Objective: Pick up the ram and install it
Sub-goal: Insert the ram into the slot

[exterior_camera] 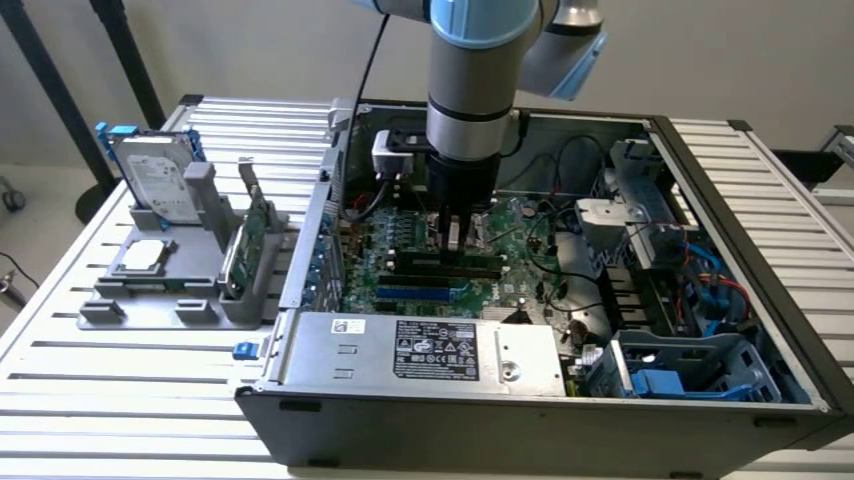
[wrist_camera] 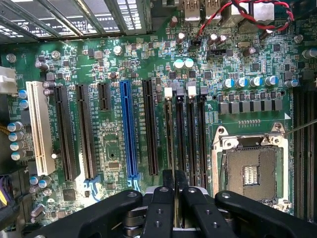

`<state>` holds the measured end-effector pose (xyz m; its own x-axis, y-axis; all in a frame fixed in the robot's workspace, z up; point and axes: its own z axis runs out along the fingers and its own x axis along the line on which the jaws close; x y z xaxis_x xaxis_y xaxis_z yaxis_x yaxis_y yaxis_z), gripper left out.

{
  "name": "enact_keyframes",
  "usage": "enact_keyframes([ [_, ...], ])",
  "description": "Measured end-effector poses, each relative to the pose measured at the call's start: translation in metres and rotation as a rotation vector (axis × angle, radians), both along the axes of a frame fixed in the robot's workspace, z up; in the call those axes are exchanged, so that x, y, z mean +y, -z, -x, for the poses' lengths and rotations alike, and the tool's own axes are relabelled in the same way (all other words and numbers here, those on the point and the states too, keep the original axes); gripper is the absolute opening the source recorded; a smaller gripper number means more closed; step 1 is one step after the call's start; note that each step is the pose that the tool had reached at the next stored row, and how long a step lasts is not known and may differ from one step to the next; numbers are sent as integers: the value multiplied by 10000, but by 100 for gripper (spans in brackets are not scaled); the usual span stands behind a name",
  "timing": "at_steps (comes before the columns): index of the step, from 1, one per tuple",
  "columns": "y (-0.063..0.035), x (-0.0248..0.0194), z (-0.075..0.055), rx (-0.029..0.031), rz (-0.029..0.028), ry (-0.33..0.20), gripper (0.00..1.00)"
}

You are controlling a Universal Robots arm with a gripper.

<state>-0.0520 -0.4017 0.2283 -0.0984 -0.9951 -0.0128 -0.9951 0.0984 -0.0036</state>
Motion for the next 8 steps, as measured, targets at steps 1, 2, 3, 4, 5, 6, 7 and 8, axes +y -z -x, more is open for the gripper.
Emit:
enact_keyframes([
  [1,-4,0,0,1,2,0,14],
  [2,-7,0,0,2,3,0,14],
  [3,-11,0,0,1,3,0,14],
  [4,-14,0,0,1,2,0,14],
  [5,-16,0,0,1,2,0,14],
  [6,-17,0,0,0,1,0,14],
  [7,-17,0,0,1,2,0,14],
  [8,-18,0,0,1,2,0,14],
])
